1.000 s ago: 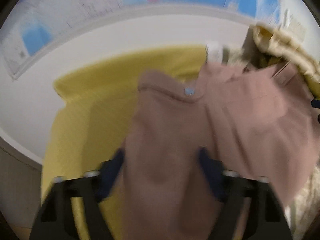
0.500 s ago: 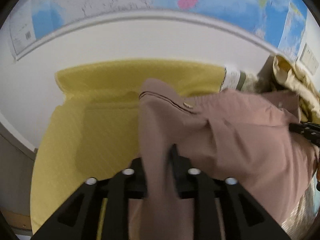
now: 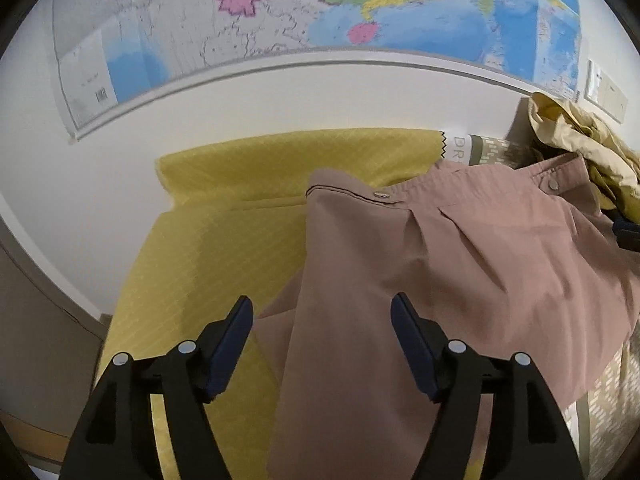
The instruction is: Fold large clothes
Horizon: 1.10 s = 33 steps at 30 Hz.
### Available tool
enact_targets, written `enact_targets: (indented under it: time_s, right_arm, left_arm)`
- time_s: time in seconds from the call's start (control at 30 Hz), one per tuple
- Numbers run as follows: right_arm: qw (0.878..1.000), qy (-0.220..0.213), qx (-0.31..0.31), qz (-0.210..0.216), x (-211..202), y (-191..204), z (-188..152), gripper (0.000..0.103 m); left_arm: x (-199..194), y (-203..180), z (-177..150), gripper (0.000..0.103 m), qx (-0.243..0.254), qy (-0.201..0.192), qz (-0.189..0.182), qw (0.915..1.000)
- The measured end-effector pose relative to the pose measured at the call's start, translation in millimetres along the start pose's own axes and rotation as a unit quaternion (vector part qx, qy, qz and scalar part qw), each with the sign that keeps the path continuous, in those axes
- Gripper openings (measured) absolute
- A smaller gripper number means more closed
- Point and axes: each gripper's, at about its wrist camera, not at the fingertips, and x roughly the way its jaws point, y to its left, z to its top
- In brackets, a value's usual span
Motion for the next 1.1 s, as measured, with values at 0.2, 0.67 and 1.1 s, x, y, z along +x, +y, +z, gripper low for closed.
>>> enact_targets:
  time_s: [0.2, 0.67, 1.1]
  right_arm:
    - [0.999, 0.026, -0.002, -0.020, 31, 6, -9, 0.052]
    - [1.000, 0.020, 0.009, -0.008, 15, 3, -15, 0.061]
    - [0.998, 0.044, 0.038, -0.005, 14, -6, -53, 0.067]
  left_arm:
    - [-6, -4, -6, 0.069, 0.005, 0.001, 0.007, 1.0000]
    - [-3, 7, -35, 0.076, -0.008, 0.031, 0.012, 0.9994]
    - [3, 4, -64, 0.085, -0.041, 0.059, -0.013, 0.9974]
